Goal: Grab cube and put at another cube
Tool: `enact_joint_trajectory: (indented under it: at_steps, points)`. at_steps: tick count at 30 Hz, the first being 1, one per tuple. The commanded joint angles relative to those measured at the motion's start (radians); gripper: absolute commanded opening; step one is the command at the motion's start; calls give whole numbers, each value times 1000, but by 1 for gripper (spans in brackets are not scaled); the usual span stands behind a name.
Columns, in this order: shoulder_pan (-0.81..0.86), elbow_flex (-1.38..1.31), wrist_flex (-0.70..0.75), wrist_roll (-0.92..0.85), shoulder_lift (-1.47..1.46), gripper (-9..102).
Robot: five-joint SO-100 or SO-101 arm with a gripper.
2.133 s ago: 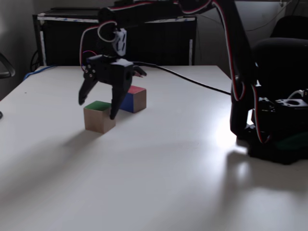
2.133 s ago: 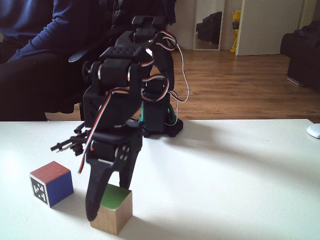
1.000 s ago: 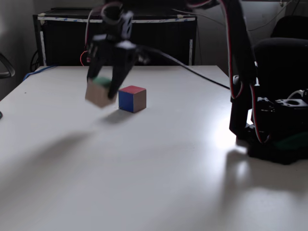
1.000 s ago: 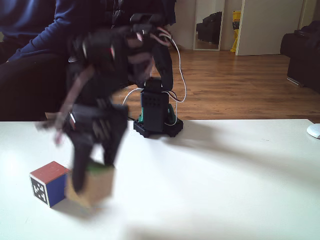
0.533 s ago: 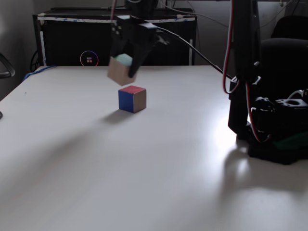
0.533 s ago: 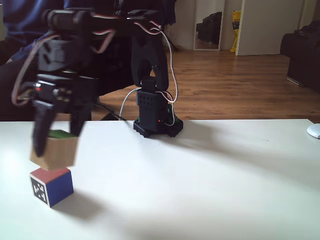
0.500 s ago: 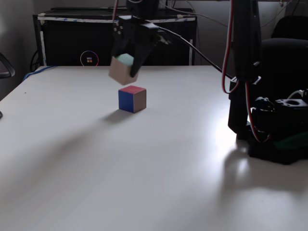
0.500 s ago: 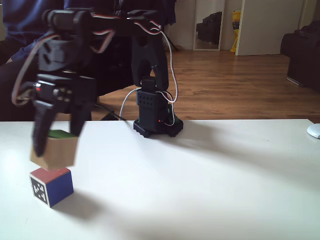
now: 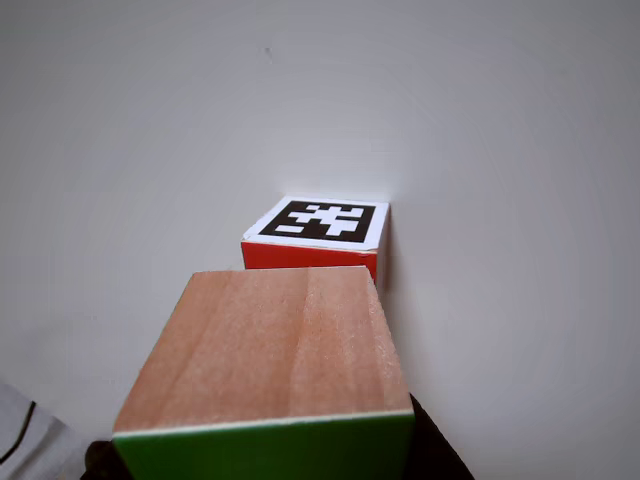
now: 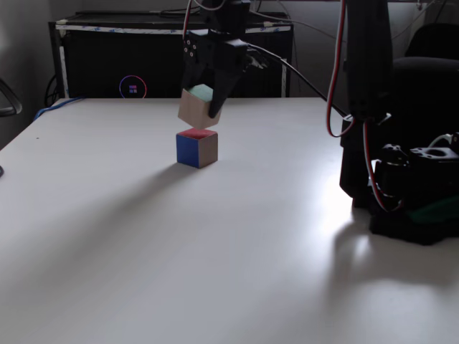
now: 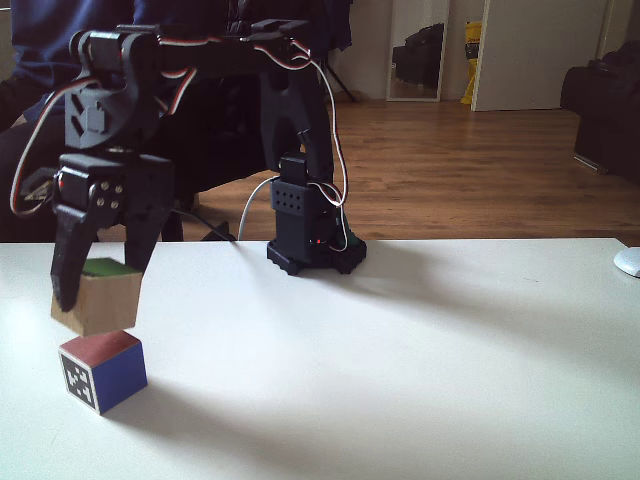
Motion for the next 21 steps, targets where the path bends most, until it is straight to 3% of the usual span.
enact_joint_trajectory:
  at_steps: [1, 21]
  points:
    - [-9, -2, 0, 11, 51, 17]
    - [-28, -2, 3, 41, 38, 34]
